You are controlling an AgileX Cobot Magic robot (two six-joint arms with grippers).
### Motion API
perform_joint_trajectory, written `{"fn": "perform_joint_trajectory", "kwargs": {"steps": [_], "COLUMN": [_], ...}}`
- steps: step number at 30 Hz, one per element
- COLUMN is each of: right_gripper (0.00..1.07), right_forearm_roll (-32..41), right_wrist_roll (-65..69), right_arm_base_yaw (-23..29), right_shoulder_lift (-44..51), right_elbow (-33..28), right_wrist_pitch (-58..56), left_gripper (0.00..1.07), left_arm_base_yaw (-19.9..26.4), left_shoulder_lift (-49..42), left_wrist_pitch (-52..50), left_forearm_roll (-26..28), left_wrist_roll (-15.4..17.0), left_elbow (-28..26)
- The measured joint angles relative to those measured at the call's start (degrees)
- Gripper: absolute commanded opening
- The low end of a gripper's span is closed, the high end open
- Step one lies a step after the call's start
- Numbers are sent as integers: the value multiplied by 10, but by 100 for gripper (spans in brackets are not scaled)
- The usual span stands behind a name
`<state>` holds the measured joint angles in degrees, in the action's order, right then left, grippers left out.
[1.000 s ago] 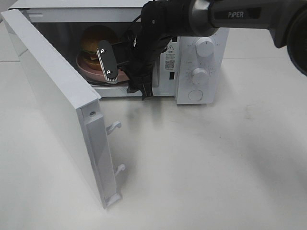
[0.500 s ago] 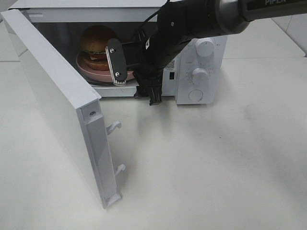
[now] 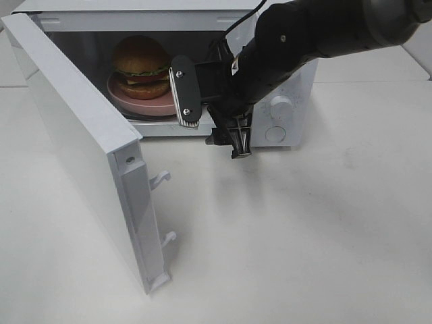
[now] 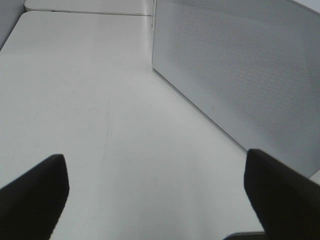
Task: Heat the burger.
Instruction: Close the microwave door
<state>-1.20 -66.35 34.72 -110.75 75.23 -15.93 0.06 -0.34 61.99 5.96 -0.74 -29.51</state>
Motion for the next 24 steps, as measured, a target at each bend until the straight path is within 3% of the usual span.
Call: {"fn": "perform_joint_trajectory", "kwargs": {"steps": [14, 24], "right_gripper": [76, 75], "right_forearm_roll": [-1, 0], "right_wrist_roll": [47, 191], "right_arm_base_yaw": [-3, -3], "right_shoulder_lift": [118, 211], "right_elbow": [-137, -227], "right_wrist_pitch": [47, 56], "left_gripper": [87, 87], "left_arm_base_yaw": [0, 0], "left_shoulder_lift": [0, 0], "left_wrist_pitch": [0, 0], "left_forearm_roll": [0, 0], "left_wrist_roll": [0, 0], "left_elbow": [0, 0]}}
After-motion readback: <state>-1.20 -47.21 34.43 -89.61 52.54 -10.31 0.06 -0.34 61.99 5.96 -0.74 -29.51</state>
